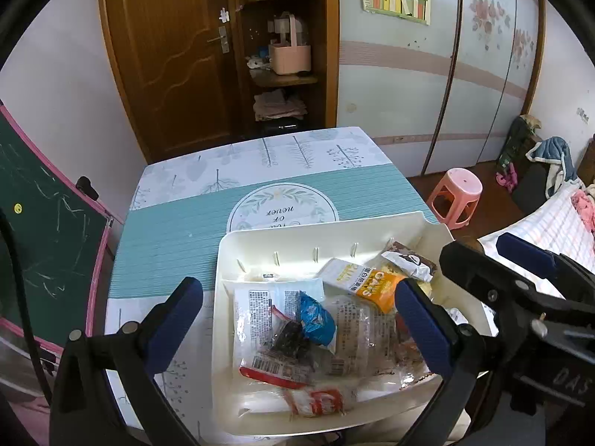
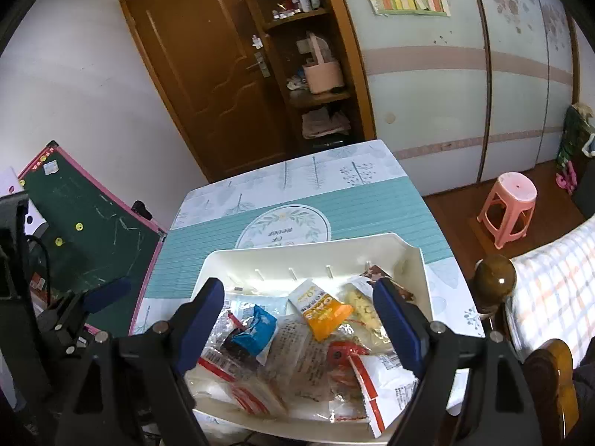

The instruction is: Organize snacks

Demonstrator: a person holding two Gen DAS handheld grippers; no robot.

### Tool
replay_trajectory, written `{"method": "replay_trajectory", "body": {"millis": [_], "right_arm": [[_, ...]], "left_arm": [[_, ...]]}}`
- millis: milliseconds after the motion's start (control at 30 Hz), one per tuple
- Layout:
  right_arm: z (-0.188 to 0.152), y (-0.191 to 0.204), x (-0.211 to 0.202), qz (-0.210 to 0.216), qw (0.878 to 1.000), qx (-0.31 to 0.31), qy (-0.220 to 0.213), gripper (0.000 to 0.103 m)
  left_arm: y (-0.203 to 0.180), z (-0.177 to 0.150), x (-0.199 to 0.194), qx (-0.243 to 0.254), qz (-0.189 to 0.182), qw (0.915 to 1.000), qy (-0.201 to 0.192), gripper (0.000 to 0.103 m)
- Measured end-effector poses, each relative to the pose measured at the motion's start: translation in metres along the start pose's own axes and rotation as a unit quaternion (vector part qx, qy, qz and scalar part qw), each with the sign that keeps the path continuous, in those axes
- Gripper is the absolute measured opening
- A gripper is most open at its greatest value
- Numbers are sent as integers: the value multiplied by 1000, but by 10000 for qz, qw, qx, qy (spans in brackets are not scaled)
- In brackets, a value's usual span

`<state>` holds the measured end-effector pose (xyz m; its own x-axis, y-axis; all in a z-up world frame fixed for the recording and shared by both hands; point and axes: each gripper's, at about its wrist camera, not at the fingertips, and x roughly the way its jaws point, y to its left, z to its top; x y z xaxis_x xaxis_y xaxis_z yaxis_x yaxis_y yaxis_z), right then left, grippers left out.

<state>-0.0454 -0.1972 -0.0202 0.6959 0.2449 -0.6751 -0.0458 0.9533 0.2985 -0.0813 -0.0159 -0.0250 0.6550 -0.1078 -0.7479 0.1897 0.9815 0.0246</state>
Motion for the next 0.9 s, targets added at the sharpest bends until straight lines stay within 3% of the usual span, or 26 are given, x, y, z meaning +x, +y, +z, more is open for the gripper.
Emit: {"method": "replay_trajectory", "body": {"millis": [533,900], "right_arm": [[-5,6,-5,-90,9999,-63,-46,88],[-6,8,-9,-63,10000,-45,48,88]], "left_arm": [[11,-4,1,-199,76,9996,165,103],[34,-10,-14,-451,455,9979,-14,103]]}}
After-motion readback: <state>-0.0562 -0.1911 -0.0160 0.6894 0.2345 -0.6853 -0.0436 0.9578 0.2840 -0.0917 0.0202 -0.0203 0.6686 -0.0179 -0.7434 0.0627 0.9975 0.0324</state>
